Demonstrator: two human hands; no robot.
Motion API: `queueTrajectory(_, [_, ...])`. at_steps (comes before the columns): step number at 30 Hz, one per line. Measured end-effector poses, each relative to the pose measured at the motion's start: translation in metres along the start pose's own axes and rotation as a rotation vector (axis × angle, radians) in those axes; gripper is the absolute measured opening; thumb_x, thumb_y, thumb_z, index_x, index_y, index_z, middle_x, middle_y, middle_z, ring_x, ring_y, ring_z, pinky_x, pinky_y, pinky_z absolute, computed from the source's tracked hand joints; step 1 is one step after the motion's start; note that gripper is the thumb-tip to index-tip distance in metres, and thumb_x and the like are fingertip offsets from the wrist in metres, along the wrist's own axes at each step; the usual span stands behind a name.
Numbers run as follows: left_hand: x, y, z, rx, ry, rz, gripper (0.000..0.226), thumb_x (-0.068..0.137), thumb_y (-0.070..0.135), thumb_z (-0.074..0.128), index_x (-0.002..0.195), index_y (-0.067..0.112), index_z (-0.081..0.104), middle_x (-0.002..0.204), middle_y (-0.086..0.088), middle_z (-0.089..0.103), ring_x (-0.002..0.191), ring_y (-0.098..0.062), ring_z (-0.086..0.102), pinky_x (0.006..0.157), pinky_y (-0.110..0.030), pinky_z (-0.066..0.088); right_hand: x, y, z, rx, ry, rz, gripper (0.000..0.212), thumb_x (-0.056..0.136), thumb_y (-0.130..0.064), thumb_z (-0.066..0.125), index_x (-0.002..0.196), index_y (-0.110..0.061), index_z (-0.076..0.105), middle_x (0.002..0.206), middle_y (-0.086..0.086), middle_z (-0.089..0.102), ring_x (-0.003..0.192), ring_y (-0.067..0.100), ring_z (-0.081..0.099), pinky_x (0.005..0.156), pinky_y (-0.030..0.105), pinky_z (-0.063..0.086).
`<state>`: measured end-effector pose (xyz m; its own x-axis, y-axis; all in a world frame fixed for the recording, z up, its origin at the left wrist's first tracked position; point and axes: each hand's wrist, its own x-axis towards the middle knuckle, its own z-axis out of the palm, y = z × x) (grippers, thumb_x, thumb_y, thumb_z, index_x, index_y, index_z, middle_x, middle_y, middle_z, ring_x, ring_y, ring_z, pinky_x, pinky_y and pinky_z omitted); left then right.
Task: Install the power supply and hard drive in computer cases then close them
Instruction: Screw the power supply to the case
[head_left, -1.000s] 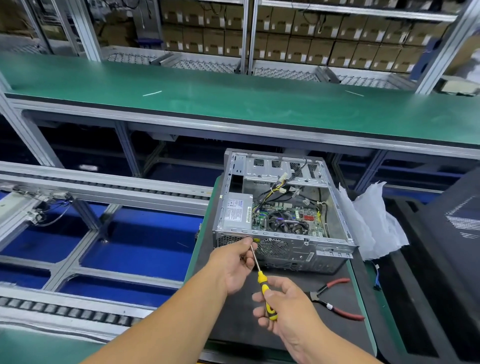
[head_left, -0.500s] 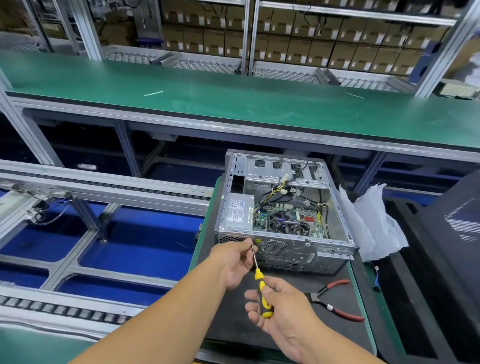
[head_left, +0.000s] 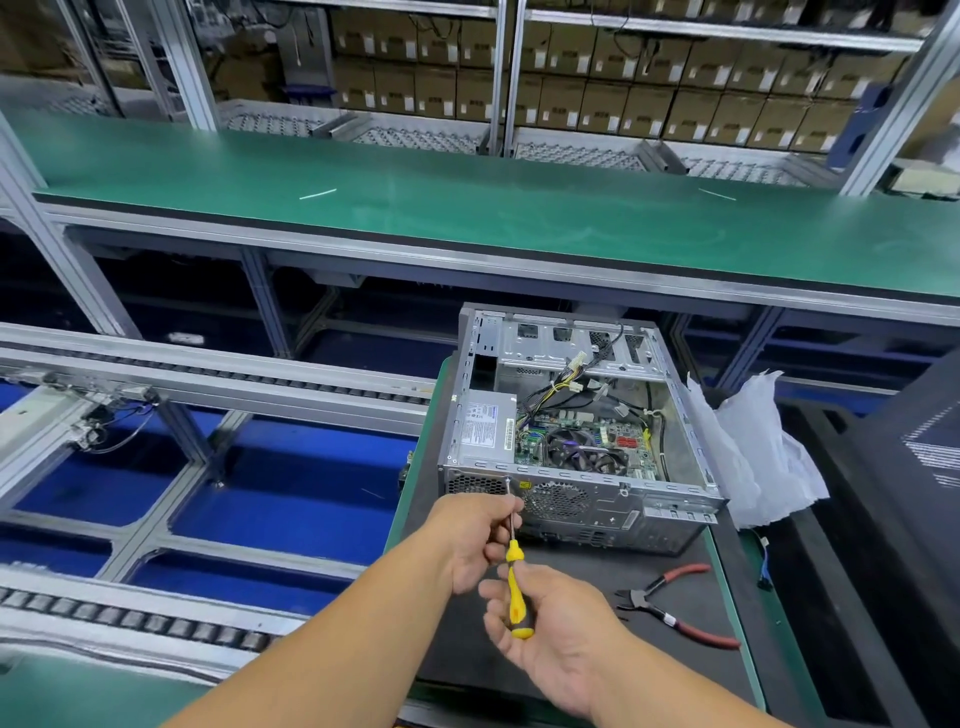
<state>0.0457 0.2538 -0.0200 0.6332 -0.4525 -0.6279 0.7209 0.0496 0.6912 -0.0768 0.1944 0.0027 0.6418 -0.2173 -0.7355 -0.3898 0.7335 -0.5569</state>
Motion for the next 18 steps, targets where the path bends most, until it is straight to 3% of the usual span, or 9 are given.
queueTrajectory(5, [0.002, 0.000, 0.001, 0.074, 0.068, 0.032, 0.006, 0.095, 0.005, 0.066, 0.093, 0.000, 0.066, 0.066, -0.007, 0.058, 0.047, -0.008, 0.036, 0.037, -0.018, 0.026, 0.000, 0.002, 0.003, -0.006, -0.016, 0.035, 0.030, 0.107, -0.021, 0.052, 0.114, 0.002, 0.071, 0.087, 0.024, 0.072, 0.057, 0.024, 0.061, 0.053, 0.034, 0.057])
queueTrajectory(9, [0.007, -0.001, 0.002, 0.070, 0.090, 0.055, 0.005, 0.093, 0.004, 0.068, 0.092, 0.000, 0.066, 0.063, -0.008, 0.058, 0.047, -0.009, 0.036, 0.043, -0.020, 0.025, 0.000, 0.000, 0.008, -0.041, -0.035, 0.027, 0.020, 0.101, -0.018, 0.065, 0.112, -0.002, 0.068, 0.080, 0.020, 0.066, 0.056, 0.022, 0.059, 0.054, 0.033, 0.057])
queueTrajectory(12, [0.011, -0.002, 0.001, 0.080, 0.088, 0.060, 0.017, 0.092, 0.006, 0.071, 0.079, 0.006, 0.061, 0.060, -0.006, 0.055, 0.048, -0.010, 0.035, 0.041, -0.018, 0.023, 0.003, 0.003, 0.009, -0.042, -0.010, 0.015, 0.016, 0.102, -0.009, 0.062, 0.113, 0.001, 0.065, 0.078, 0.019, 0.066, 0.057, 0.022, 0.060, 0.056, 0.035, 0.059])
queueTrajectory(18, [0.017, -0.006, -0.006, 0.149, 0.099, 0.037, 0.032, 0.084, 0.020, 0.083, 0.069, 0.012, 0.056, 0.057, -0.003, 0.041, 0.043, -0.014, 0.031, 0.043, -0.022, 0.034, 0.004, 0.005, 0.008, -0.004, 0.026, 0.055, 0.036, 0.109, -0.025, 0.050, 0.111, 0.001, 0.075, 0.084, 0.020, 0.073, 0.058, 0.022, 0.060, 0.053, 0.034, 0.057])
